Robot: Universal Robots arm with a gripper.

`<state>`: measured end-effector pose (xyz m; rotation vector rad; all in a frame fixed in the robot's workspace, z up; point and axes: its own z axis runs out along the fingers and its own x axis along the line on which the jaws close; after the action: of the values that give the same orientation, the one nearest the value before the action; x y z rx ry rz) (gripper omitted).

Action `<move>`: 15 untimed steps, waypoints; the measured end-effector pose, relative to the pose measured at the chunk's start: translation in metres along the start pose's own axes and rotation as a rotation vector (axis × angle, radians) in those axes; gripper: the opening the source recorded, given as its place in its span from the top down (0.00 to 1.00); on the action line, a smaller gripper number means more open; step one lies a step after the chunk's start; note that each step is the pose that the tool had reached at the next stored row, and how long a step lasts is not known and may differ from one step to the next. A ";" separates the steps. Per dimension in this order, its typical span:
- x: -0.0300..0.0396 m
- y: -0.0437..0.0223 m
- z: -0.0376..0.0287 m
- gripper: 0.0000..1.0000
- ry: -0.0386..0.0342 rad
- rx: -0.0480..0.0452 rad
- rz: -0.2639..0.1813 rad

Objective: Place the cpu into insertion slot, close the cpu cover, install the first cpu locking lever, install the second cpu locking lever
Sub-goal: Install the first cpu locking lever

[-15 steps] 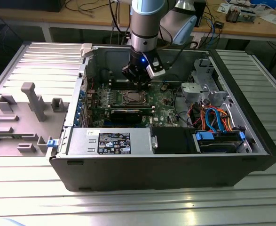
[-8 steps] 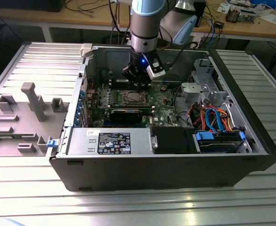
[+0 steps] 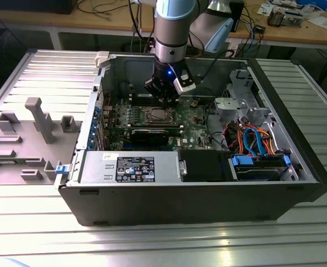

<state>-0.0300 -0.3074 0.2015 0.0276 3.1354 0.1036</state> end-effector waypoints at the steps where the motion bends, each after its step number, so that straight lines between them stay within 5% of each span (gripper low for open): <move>1: 0.0000 0.0000 0.0000 0.89 -0.0002 -0.0041 0.000; 15: 0.0000 -0.0015 -0.0064 0.89 0.0003 -0.0092 0.000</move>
<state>-0.0300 -0.3093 0.2078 0.0277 3.1351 0.1181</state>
